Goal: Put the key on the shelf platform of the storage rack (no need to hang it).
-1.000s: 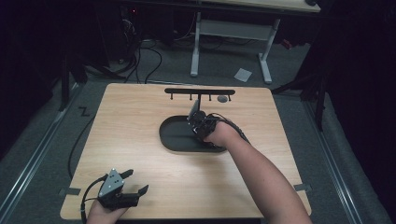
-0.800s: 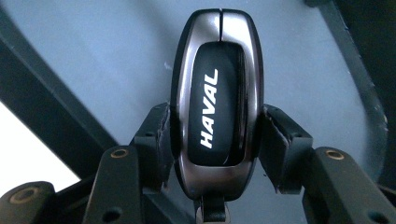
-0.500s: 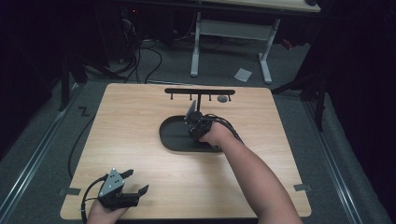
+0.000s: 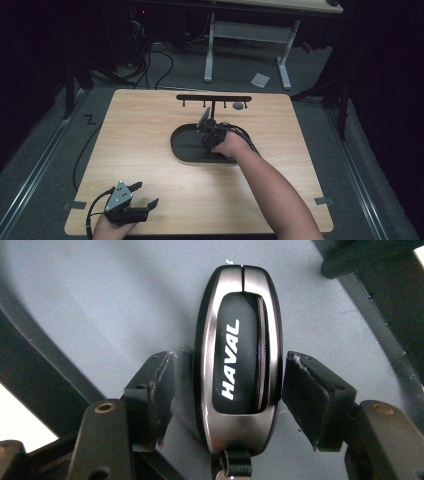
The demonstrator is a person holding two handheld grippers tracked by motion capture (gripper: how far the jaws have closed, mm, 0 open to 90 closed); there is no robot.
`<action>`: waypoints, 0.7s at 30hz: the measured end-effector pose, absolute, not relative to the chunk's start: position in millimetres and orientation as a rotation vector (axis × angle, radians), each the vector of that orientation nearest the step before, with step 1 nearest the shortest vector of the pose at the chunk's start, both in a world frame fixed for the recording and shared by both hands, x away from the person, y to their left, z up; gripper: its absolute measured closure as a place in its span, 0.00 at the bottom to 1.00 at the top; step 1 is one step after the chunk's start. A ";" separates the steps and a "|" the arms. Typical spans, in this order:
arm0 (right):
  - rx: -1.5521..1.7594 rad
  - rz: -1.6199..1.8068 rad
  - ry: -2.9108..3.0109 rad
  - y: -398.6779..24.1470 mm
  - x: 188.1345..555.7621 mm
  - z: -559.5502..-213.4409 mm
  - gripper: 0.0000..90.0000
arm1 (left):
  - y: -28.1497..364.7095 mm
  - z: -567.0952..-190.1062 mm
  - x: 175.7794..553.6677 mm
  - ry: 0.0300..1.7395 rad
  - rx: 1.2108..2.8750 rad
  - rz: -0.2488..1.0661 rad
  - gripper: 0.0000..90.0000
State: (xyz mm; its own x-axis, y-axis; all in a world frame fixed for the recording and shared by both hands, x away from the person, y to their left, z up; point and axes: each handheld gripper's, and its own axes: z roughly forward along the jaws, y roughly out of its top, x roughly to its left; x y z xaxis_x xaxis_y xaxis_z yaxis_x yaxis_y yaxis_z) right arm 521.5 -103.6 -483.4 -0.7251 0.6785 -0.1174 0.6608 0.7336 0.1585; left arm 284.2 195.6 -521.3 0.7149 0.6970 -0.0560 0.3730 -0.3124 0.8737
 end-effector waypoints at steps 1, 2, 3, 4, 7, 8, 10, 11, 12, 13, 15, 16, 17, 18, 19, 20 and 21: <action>1.080 0.159 2.767 -103.4 520.5 -481.8 0.42 | 195.6 -521.3 284.2 0.824 1.933 0.412 0.20; 1.077 0.170 2.766 -103.6 519.5 -480.4 0.42 | 195.1 -521.6 284.2 0.824 1.932 0.413 0.20; 1.077 0.170 2.766 -103.6 519.5 -480.4 0.42 | 195.1 -521.6 284.2 0.824 1.932 0.413 0.20; 1.067 0.178 2.764 -104.1 517.4 -476.6 0.42 | 194.4 -521.9 284.4 0.823 1.927 0.414 0.20; 1.060 0.200 2.759 -105.2 515.2 -472.9 0.41 | 194.1 -521.8 284.6 0.821 1.928 0.412 0.20; 1.068 0.217 2.751 -106.4 513.2 -470.3 0.41 | 194.0 -521.6 284.6 0.819 1.930 0.411 0.20; 1.091 0.254 2.729 -110.9 507.4 -464.6 0.41 | 193.4 -521.3 284.5 0.814 1.931 0.410 0.20; 1.098 0.273 2.722 -112.8 505.0 -462.8 0.41 | 193.5 -520.8 284.5 0.812 1.939 0.407 0.20; 1.108 0.286 2.712 -114.2 501.5 -460.4 0.40 | 192.8 -520.9 284.3 0.812 1.936 0.407 0.20; 1.104 0.318 2.708 -117.0 497.7 -457.5 0.40 | 192.2 -521.1 284.3 0.810 1.934 0.410 0.20; 1.112 0.357 2.686 -121.6 492.3 -453.7 0.39 | 191.3 -520.8 283.8 0.808 1.937 0.406 0.20; 1.119 0.387 2.673 -124.9 488.0 -451.1 0.39 | 191.0 -520.7 283.7 0.807 1.939 0.405 0.20; 1.119 0.387 2.673 -124.9 488.0 -451.1 0.39 | 191.0 -520.7 283.7 0.807 1.939 0.405 0.20; 1.122 0.429 2.661 -130.1 480.7 -447.7 0.39 | 190.4 -520.9 283.8 0.802 1.942 0.408 0.20; 1.122 0.429 2.661 -130.1 480.7 -447.7 0.39 | 190.4 -520.9 283.8 0.802 1.942 0.408 0.20; 1.107 0.466 2.650 -134.6 472.3 -445.8 0.39 | 190.3 -520.9 284.0 0.800 1.950 0.403 0.20; 1.088 0.477 2.647 -136.8 468.2 -445.8 0.39 | 189.9 -521.1 283.8 0.803 1.947 0.401 0.20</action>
